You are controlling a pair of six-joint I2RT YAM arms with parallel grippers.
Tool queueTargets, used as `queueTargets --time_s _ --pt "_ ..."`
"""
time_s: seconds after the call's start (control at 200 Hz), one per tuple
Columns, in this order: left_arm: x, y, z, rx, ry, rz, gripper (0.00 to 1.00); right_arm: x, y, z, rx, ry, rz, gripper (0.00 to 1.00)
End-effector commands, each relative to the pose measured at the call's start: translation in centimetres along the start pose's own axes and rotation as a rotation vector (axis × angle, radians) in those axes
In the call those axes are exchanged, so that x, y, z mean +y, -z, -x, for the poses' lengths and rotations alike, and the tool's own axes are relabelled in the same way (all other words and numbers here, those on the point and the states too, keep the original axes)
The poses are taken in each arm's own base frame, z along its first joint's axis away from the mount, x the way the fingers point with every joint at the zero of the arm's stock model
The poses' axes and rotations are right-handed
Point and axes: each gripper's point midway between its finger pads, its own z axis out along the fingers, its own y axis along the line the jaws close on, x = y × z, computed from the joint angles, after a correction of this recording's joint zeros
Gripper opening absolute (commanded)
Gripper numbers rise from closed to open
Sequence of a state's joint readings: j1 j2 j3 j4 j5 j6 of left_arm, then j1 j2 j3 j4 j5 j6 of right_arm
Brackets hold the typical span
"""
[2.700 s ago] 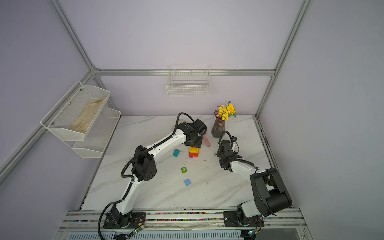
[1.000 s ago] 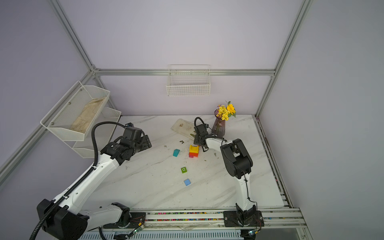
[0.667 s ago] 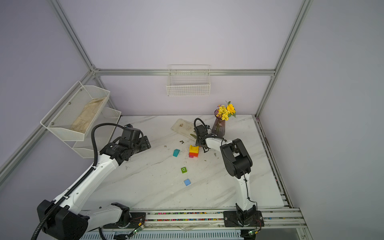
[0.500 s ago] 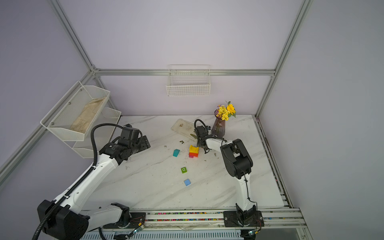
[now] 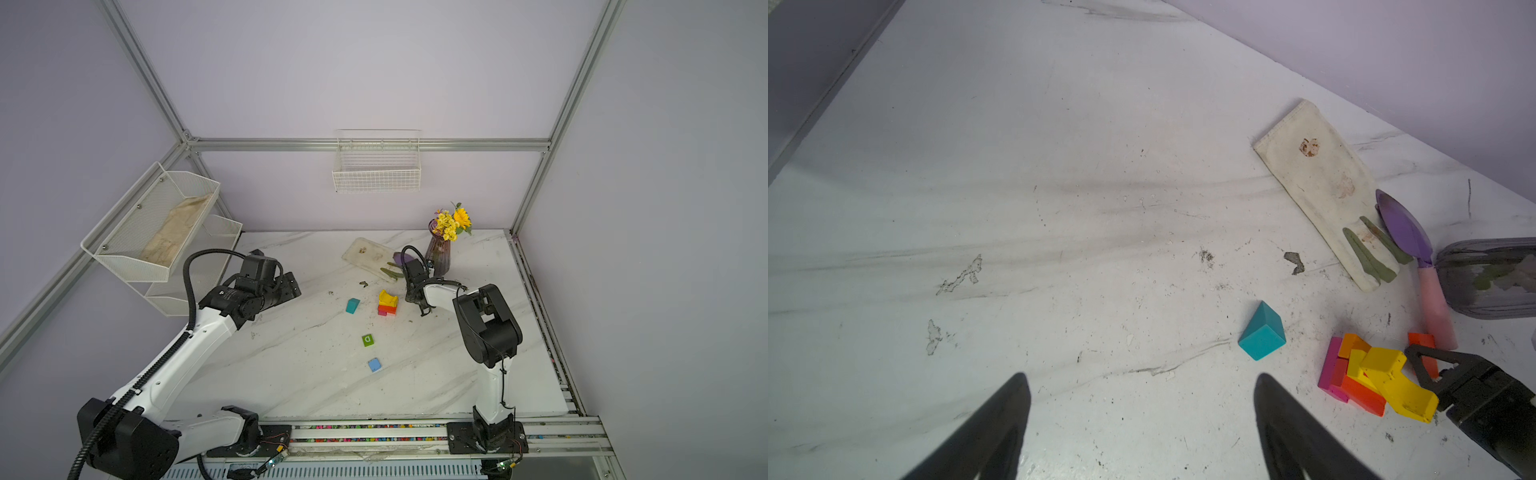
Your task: Build the wood block tower
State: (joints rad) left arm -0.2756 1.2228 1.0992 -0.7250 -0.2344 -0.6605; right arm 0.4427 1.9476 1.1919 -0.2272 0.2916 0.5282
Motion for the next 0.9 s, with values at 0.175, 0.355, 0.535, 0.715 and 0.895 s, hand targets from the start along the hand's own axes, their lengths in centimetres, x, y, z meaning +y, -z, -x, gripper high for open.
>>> queueTargets --time_s 0.175,0.355,0.535,0.715,0.895 --pt "-2.3 -1.5 -2.4 0.083 -0.012 -0.157 0.82 -1.6 1.7 -0.5 -0.002 -0.023 0.028 0.58" --pt "-5.3 -3.4 -3.7 0.149 -0.004 -0.281 0.79 -0.9 5.6 -0.2 -0.071 -0.039 0.123 0.62" --pt "-10.1 -4.4 -4.8 0.191 -0.051 -0.366 0.76 0.9 10.8 -1.3 -0.168 -0.047 0.254 0.62" --pt "-15.4 -4.8 -6.2 0.209 -0.133 -0.406 0.75 3.0 13.0 -4.5 -0.170 -0.017 0.340 0.60" --pt "-19.2 -5.4 -7.0 0.227 -0.170 -0.436 0.74 5.4 12.9 -6.1 -0.138 0.037 0.377 0.55"
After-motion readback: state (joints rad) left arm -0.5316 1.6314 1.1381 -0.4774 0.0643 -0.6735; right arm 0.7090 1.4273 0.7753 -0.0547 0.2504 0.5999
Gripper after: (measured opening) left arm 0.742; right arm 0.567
